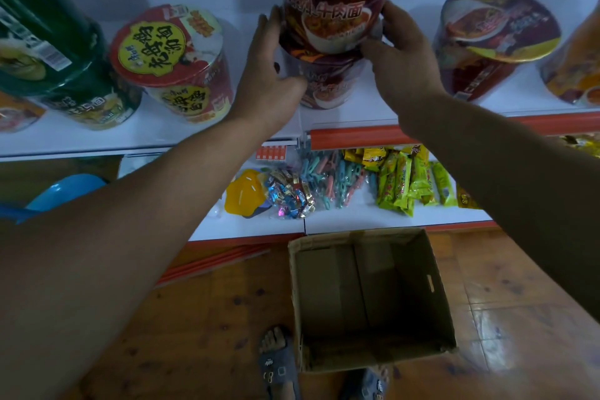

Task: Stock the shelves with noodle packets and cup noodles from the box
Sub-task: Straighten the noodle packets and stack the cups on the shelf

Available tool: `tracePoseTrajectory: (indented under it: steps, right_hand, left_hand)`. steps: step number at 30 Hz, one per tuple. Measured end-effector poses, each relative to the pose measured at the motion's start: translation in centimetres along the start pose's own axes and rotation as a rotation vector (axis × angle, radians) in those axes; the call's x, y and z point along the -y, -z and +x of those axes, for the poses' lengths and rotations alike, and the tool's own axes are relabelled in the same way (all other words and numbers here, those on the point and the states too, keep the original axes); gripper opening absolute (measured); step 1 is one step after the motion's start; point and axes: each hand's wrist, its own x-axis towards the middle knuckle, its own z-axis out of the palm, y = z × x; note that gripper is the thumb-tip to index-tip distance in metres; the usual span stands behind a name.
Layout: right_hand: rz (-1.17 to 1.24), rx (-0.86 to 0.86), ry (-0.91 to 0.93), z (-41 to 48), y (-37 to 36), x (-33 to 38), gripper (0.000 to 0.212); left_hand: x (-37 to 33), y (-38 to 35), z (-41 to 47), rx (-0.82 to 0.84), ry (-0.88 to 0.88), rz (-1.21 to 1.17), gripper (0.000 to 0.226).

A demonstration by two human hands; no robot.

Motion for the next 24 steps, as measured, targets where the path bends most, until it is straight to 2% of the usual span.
tracePoseTrajectory:
  steps: [3,5,11,14,18,22,24]
  right_hand:
    - [0.076,0.007,-0.093,0.3,-0.1,-0.2,0.049]
    - [0.061,-0.037,-0.082,0.2,-0.1,-0.6,0.030]
    - [0.123,-0.120,-0.041,-1.3,0.4,-1.9,0.011]
    - [0.134,-0.110,-0.060,-1.1,0.1,-1.4,0.016]
    - [0.174,-0.127,-0.110,-0.1,-0.5,-0.6,0.032]
    - [0.212,-0.107,-0.099,-1.2,-0.8,-0.7,0.030]
    - [0.181,-0.081,-0.069,-1.6,-0.7,-0.6,0.043]
  left_hand:
    - [-0.2,-0.3,0.3,-0.005,0.001,-0.059,0.074]
    - [-0.4,-0.7,-0.2,-0.018,-0.023,-0.065,0.067]
    - [0.1,-1.2,-0.9,0.024,-0.086,-0.057,0.060]
    - [0.5,-1.0,-0.5,0.022,-0.088,-0.032,0.060]
    - [0.3,-0.3,0.4,0.054,-0.087,-0.021,0.065]
    - [-0.2,0.1,0.9,0.096,-0.023,-0.028,0.067]
    - [-0.1,0.2,0.8,0.101,-0.022,-0.026,0.067]
